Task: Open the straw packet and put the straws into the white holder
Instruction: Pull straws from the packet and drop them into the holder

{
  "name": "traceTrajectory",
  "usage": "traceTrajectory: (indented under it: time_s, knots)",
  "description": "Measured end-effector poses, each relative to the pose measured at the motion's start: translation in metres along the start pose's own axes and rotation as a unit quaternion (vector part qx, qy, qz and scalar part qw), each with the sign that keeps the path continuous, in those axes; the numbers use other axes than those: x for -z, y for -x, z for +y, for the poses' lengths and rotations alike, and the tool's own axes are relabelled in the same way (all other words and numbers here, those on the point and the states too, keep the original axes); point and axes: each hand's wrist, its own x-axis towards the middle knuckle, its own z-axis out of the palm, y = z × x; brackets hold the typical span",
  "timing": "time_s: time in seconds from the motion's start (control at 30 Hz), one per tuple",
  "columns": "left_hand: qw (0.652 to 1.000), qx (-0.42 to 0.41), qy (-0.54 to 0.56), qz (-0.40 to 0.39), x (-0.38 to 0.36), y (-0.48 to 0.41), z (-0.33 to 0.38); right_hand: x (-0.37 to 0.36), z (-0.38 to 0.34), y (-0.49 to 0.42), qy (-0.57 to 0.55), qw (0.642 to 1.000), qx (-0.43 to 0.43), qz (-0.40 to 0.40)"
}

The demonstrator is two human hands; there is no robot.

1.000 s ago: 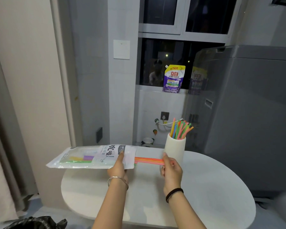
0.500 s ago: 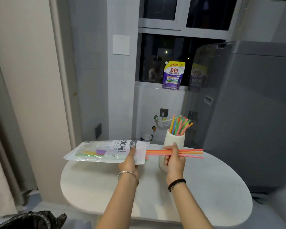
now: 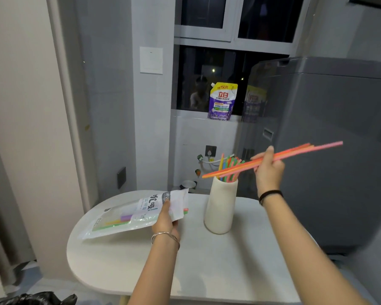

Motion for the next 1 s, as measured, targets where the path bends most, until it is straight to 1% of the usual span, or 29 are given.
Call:
traceTrajectory:
  time_s: [0.07, 0.13, 0.23, 0.3, 0.37, 0.53, 0.73, 0.8, 0.87, 0.93, 1.0]
  knots:
    - [1.0, -0.004, 0.008, 0.002, -0.001, -0.002, -0.003, -0.003, -0.007, -0.018, 0.034, 0.998, 0.052, -0.03]
    - [1.0, -0.005, 0.014, 0.005, -0.003, -0.003, -0.006, -0.008, -0.009, -0.029, 0.078, 0.992, 0.083, -0.062]
    - [1.0, -0.004, 0.012, 0.005, -0.005, -0.004, -0.009, -0.012, -0.007, -0.036, 0.144, 0.979, 0.106, -0.099]
    - [1.0, -0.001, 0.006, 0.003, -0.007, -0.003, -0.011, -0.014, -0.004, -0.038, 0.161, 0.974, 0.108, -0.117]
    - [1.0, -0.001, -0.002, 0.003, -0.009, -0.003, -0.012, -0.015, -0.002, -0.04, 0.162, 0.974, 0.112, -0.117]
    - [1.0, -0.01, 0.002, 0.002, -0.015, -0.004, -0.013, -0.014, -0.001, -0.045, 0.151, 0.976, 0.127, -0.087]
    - [1.0, -0.005, 0.003, 0.007, -0.017, -0.004, -0.017, -0.019, 0.0, -0.043, 0.224, 0.952, 0.153, -0.144]
    - [1.0, -0.002, -0.003, 0.009, -0.016, -0.004, -0.018, -0.021, 0.002, -0.041, 0.254, 0.939, 0.147, -0.181]
    - [1.0, 0.0, -0.016, 0.012, -0.016, -0.003, -0.018, -0.024, 0.004, -0.039, 0.295, 0.918, 0.14, -0.227]
    - [1.0, -0.004, -0.022, 0.008, -0.016, -0.004, -0.018, -0.025, 0.006, -0.036, 0.344, 0.888, 0.135, -0.272]
    - [1.0, -0.007, -0.026, 0.003, -0.016, -0.004, -0.018, -0.025, 0.009, -0.033, 0.403, 0.849, 0.135, -0.314]
